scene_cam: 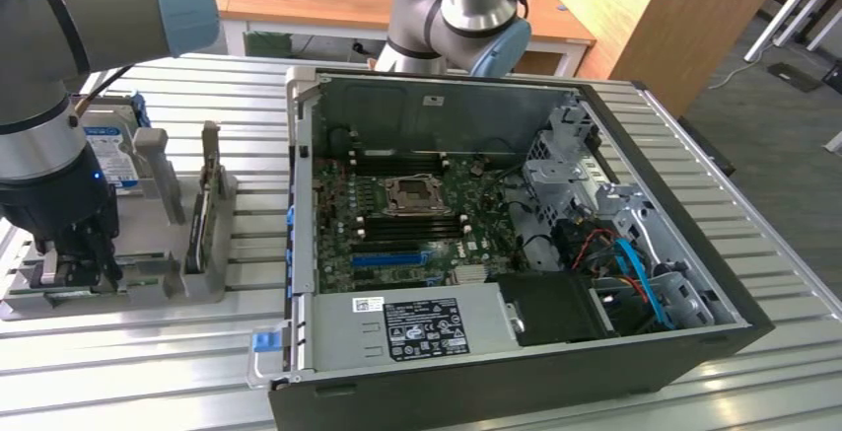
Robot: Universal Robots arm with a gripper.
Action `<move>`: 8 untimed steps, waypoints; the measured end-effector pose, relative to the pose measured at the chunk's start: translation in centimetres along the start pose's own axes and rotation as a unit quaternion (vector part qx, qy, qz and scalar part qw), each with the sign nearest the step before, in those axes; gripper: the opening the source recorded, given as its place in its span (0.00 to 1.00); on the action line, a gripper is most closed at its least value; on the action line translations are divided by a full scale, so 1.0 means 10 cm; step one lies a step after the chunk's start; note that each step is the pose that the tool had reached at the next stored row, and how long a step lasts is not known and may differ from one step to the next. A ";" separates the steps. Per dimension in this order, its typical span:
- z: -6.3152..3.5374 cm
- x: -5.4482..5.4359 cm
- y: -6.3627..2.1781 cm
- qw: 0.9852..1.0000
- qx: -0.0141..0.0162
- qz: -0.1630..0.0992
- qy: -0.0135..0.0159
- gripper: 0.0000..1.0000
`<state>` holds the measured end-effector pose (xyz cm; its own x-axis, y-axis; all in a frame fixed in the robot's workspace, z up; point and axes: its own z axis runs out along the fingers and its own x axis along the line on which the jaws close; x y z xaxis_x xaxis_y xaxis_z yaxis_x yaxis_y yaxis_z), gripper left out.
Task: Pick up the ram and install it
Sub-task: 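Pick up the ram and move it above insertion slot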
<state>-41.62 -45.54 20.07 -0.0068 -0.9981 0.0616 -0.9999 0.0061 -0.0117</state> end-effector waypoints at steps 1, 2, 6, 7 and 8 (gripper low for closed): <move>0.000 0.00 0.000 1.000 0.000 0.000 0.000 0.21; 0.000 0.00 0.000 1.000 0.000 0.000 0.000 0.21; 0.000 0.00 0.000 1.000 0.000 0.000 0.000 0.21; 0.000 0.00 0.000 1.000 0.000 0.000 0.000 0.21; 0.001 0.01 -0.001 1.000 0.000 0.000 0.000 0.21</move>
<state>-41.61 -45.61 20.07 -0.0066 -0.9981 0.0615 -0.9999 0.0059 -0.0119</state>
